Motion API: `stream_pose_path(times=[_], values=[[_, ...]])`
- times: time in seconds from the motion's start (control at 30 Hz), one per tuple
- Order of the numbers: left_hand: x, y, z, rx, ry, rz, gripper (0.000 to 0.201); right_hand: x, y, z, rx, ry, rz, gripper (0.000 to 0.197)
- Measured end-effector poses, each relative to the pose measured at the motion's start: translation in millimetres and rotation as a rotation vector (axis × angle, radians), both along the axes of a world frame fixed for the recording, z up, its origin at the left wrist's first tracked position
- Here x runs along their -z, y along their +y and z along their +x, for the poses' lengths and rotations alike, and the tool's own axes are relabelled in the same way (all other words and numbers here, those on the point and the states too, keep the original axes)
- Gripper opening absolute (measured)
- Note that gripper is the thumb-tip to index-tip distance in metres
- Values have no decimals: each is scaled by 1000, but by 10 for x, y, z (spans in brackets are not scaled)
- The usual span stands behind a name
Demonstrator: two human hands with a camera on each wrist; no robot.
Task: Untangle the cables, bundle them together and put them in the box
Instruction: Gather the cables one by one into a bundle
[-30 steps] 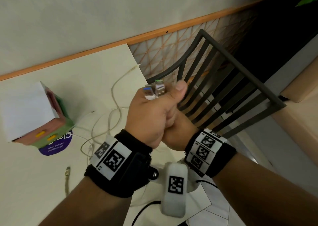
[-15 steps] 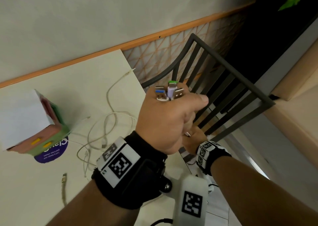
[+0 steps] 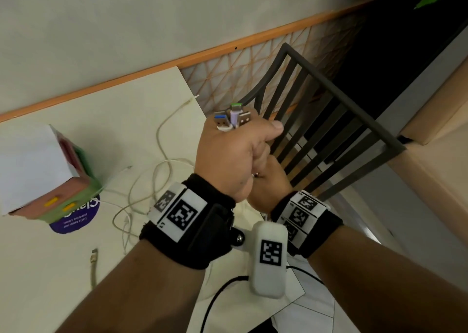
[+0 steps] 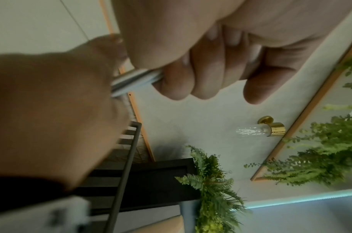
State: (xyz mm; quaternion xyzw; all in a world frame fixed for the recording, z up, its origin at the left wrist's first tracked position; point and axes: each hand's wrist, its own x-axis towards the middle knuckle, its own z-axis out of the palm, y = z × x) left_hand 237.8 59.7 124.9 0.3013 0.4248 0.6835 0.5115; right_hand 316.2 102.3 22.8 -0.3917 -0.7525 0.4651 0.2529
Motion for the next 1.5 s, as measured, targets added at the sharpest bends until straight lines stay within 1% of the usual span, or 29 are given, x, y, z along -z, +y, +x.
stream_pose_path(times=[0.03,0.13,0.17,0.23,0.27,0.37,0.53,0.6,0.67,0.7,0.73,0.77,0.8,0.83,0.87,0.9,0.93,0.97,1.0,1.07,1.23,1.27,1.3,1.33,1.37,1.4,1.43,1.47,1.5], values=[[-20,2,-7,16,-8,2,43,46,4,-12,7,23,-21,27],[-124,5,2,70,-17,32,43,448,199,-20,96,-104,-133,47],[-145,4,18,77,-4,36,43,618,287,-27,85,-173,-153,46],[-156,-23,43,77,13,41,42,802,412,-37,56,-289,-146,33],[-164,-33,51,85,12,49,42,816,444,-22,89,-320,-165,28],[-193,-61,20,132,-1,89,42,724,453,118,268,-351,-243,28],[-191,-131,-3,132,5,126,45,811,503,251,269,-620,-332,20],[-122,-135,17,112,12,110,46,848,514,320,181,-784,-305,22],[-35,-154,13,53,49,56,47,845,492,340,-39,-936,-214,24],[24,-158,19,24,68,20,47,792,464,340,-155,-988,-117,24],[97,-162,-1,-17,77,-28,48,711,429,292,-237,-956,-4,23],[174,-163,-24,-67,73,-91,50,600,381,257,-273,-837,68,18],[256,-162,-63,-131,63,-160,51,460,310,205,-285,-618,50,15],[325,-165,-101,-190,52,-228,51,286,240,137,-314,-364,15,26],[387,-173,-135,-239,42,-289,47,56,166,66,-369,-123,-46,47],[440,-191,-180,-280,23,-336,42,-75,134,3,-418,76,-131,70],[488,-216,-222,-306,-4,-367,40,-206,98,-58,-457,194,-199,87],[530,-243,-265,-326,-39,-388,42,-316,78,-140,-482,211,-196,97],[572,-275,-307,-341,-66,-410,44,-417,53,-231,-502,135,-128,100],[677,-337,-398,-373,-94,-484,42,-503,-23,-391,-557,-110,103,92],[922,-565,-647,-413,-154,-602,29,-417,-231,-771,-709,-340,363,72],[954,-619,-710,-440,-151,-618,24,-399,-264,-860,-749,-385,363,72],[975,-672,-787,-481,-138,-626,17,-362,-290,-957,-772,-392,297,74],[984,-721,-878,-543,-141,-628,9,-317,-321,-1046,-757,-358,145,76],[997,-760,-987,-614,-172,-633,6,-245,-356,-1133,-695,-283,-16,76],[1010,-798,-1100,-676,-208,-644,8,-119,-366,-1215,-596,-221,-110,70],[1035,-838,-1214,-723,-239,-665,12,21,-372,-1300,-480,-219,-127,57],[1060,-887,-1319,-756,-261,-686,17,154,-377,-1381,-390,-305,-57,42],[1084,-944,-1406,-783,-279,-700,20,278,-393,-1459,-348,-451,37,29]])
